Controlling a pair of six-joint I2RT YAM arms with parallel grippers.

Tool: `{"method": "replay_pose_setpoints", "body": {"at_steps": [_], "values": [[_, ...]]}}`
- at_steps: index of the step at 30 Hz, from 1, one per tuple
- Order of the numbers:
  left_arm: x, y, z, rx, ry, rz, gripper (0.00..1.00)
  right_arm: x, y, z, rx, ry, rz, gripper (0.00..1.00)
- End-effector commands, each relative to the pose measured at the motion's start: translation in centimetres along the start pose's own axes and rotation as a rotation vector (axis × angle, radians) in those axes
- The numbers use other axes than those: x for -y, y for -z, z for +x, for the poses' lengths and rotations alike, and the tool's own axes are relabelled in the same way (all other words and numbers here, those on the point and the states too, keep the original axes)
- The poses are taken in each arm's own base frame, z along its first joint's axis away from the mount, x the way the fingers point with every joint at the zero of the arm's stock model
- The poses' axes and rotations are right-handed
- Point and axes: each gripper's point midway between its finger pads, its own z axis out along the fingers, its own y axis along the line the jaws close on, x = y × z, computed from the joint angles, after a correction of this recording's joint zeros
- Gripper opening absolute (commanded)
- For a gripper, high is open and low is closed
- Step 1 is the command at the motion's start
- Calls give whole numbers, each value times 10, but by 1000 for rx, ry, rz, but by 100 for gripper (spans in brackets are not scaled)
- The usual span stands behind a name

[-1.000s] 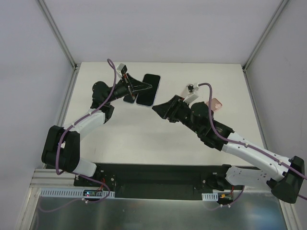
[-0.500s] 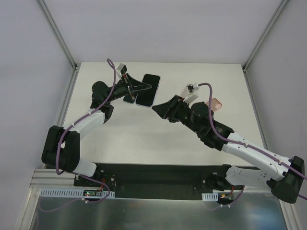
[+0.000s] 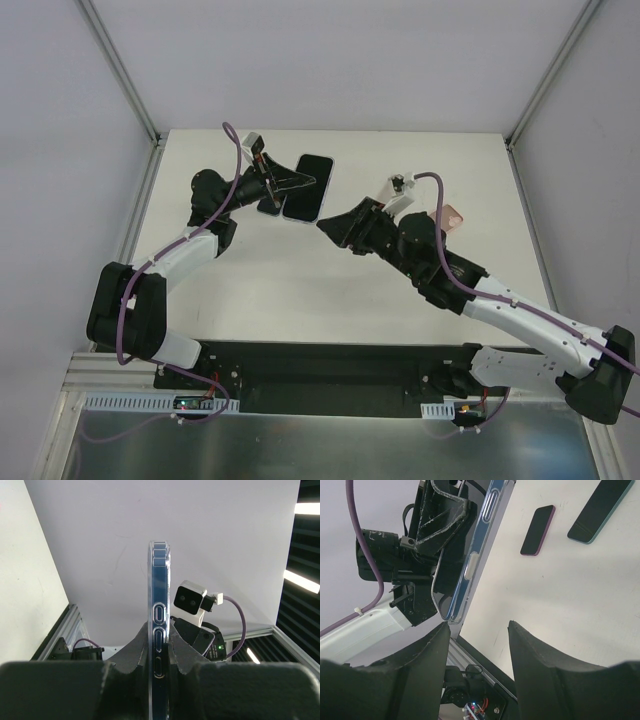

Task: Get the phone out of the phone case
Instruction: Remove the phone case from the phone.

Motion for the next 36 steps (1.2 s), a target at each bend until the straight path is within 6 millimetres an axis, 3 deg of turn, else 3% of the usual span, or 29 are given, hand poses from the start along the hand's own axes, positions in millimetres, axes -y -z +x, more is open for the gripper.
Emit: {"method": "replay_pose_setpoints", "body": {"at_steps": [1, 16, 27, 36], "values": [[44, 3, 10, -21, -145, 108, 0, -33, 4, -27, 74, -1, -84, 53], [49, 5, 13, -24, -153, 110, 0, -24, -3, -20, 58, 2, -53, 53], [59, 7, 18, -30, -171, 126, 0, -1, -13, -10, 45, -11, 20, 52], [66, 10, 26, -28, -197, 104, 0, 35, -28, -15, 63, -50, 194, 48]]}}
